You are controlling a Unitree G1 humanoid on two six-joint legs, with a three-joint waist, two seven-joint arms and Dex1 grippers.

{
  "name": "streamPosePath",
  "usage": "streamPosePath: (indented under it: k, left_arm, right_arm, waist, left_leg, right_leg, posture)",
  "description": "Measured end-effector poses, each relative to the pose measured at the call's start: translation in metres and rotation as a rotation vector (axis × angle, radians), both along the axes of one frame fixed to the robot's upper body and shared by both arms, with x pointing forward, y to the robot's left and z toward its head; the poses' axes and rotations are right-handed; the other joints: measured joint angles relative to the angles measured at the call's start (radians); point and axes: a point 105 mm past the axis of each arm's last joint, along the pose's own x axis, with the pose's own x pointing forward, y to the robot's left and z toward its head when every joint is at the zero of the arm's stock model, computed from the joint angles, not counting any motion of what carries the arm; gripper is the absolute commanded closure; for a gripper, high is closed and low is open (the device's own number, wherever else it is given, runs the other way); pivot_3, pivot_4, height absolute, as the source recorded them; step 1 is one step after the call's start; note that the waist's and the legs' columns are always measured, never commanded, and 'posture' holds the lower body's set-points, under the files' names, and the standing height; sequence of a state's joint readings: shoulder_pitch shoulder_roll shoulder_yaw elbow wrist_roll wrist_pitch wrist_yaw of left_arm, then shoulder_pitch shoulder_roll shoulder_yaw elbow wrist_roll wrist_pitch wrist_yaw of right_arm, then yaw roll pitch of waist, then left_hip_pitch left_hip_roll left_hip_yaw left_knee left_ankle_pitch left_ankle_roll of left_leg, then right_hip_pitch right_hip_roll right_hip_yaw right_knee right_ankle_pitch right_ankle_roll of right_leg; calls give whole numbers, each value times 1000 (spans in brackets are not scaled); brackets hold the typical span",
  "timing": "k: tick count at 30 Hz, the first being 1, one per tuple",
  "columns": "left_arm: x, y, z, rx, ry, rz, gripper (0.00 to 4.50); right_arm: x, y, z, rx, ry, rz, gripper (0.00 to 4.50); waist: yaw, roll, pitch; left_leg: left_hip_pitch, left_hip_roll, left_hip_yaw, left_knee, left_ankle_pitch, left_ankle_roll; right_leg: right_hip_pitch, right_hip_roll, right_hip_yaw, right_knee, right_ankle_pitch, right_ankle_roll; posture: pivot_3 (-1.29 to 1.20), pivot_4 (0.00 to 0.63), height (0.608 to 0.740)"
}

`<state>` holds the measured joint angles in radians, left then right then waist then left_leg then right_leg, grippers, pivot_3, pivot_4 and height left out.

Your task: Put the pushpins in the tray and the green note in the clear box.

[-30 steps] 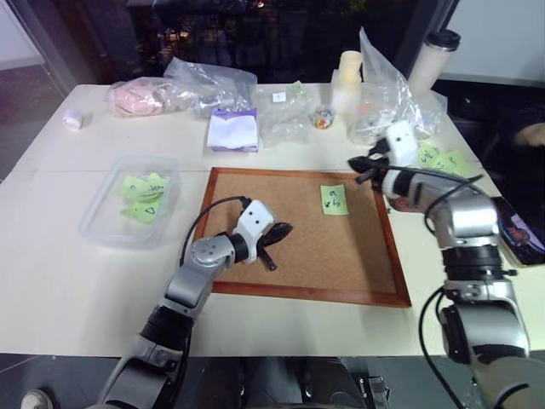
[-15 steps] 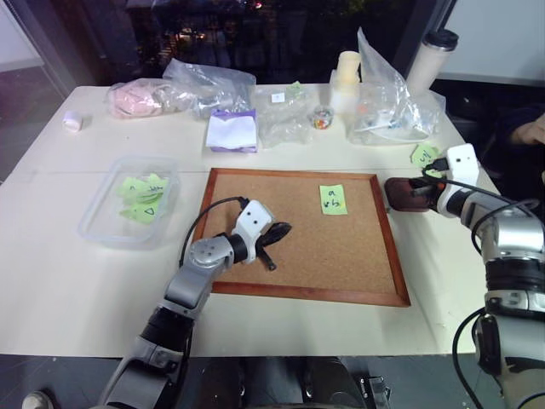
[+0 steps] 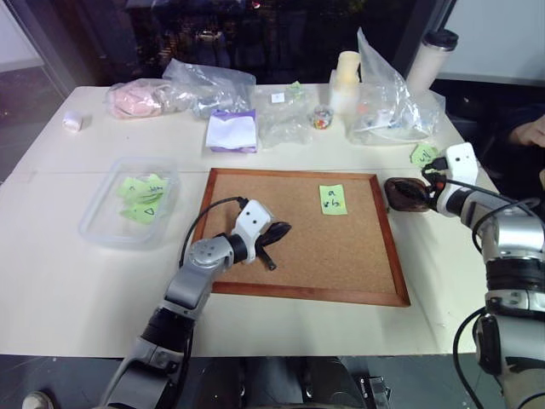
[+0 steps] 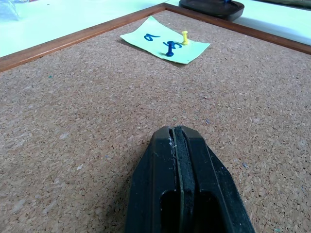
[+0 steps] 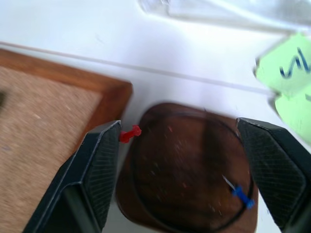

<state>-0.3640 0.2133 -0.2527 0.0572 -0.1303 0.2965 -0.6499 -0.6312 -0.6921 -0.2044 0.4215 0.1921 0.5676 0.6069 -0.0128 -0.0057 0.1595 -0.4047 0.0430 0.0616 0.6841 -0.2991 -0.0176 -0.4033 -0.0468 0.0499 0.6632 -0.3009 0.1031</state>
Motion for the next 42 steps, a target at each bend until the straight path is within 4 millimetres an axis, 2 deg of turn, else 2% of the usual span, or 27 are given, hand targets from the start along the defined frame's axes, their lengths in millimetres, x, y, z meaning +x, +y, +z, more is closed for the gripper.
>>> streamPosePath:
  k: [8, 12, 15, 20, 42]
  left_arm:
    - [0, 0, 0, -1, 0, -1, 4500]
    - [0, 0, 0, -1, 1, -1, 4500]
    - [0, 0, 0, 0, 2, 0, 4500]
    - [0, 0, 0, 0, 1, 0, 4500]
    - [0, 0, 0, 0, 1, -1, 4500]
  right_arm:
    - [0, -3, -2, -4, 3, -13, 502]
    - [-3, -19, -15, -20, 39, -67, 502]
    - [-4, -24, -19, -34, 48, -78, 502]
    - [-4, -21, -25, -60, 55, -63, 502]
    - [-2, -19, -24, -96, 41, -49, 502]
  waist:
    - [0, 0, 0]
    - [0, 0, 0]
    - [-1, 0, 0]
    - [0, 0, 0]
    - [-1, 0, 0]
  left_leg:
    - [0, 0, 0, 0, 0, 0]
    - [0, 0, 0, 0, 0, 0]
    - [0, 0, 0, 0, 0, 0]
    - [0, 0, 0, 0, 0, 0]
    - [0, 0, 0, 0, 0, 0]
  right_leg:
    - [0, 0, 0, 0, 0, 0]
    - [0, 0, 0, 0, 0, 0]
    - [0, 0, 0, 0, 0, 0]
    - [0, 0, 0, 0, 0, 0]
    - [0, 0, 0, 0, 0, 0]
  posture:
    - [0, 150, 740]
    - [0, 150, 740]
    - [0, 150, 740]
    - [0, 150, 740]
    - [0, 150, 740]
